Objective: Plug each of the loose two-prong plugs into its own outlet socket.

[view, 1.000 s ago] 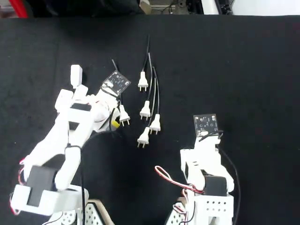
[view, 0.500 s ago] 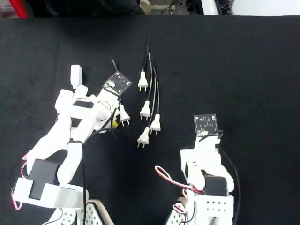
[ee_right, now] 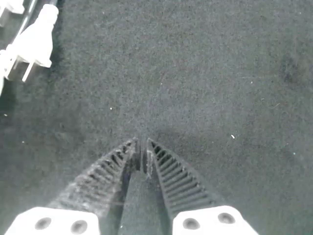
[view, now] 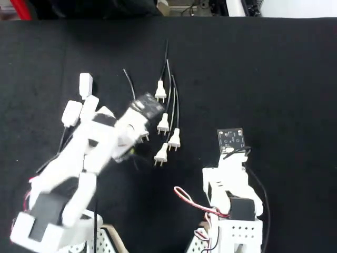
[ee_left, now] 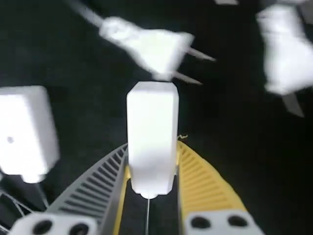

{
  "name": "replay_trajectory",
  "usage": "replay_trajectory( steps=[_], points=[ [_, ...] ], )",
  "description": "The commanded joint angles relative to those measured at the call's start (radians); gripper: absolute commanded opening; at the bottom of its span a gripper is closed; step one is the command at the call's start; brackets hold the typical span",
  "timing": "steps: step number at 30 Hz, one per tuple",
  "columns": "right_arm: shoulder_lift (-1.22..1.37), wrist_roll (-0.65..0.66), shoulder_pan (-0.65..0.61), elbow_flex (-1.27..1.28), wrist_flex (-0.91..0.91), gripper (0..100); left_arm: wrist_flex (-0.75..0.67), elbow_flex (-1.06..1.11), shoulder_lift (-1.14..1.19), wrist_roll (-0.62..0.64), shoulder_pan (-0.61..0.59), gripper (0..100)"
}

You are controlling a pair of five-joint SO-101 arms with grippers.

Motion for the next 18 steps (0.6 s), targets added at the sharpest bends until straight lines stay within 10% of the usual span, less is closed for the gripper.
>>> replay_trajectory(
  steps=[1, 18],
  points=[
    [-0.012, -0.002, -0.002, -0.002, 0.005, 3.1, 0.069, 0.093, -0.244, 0.031, 0.122, 5],
    [-0.012, -0.008, -0.006, -0.002, 0.005, 3.1, 0.199, 0.446, -0.784, -0.092, 0.289, 20]
  ],
)
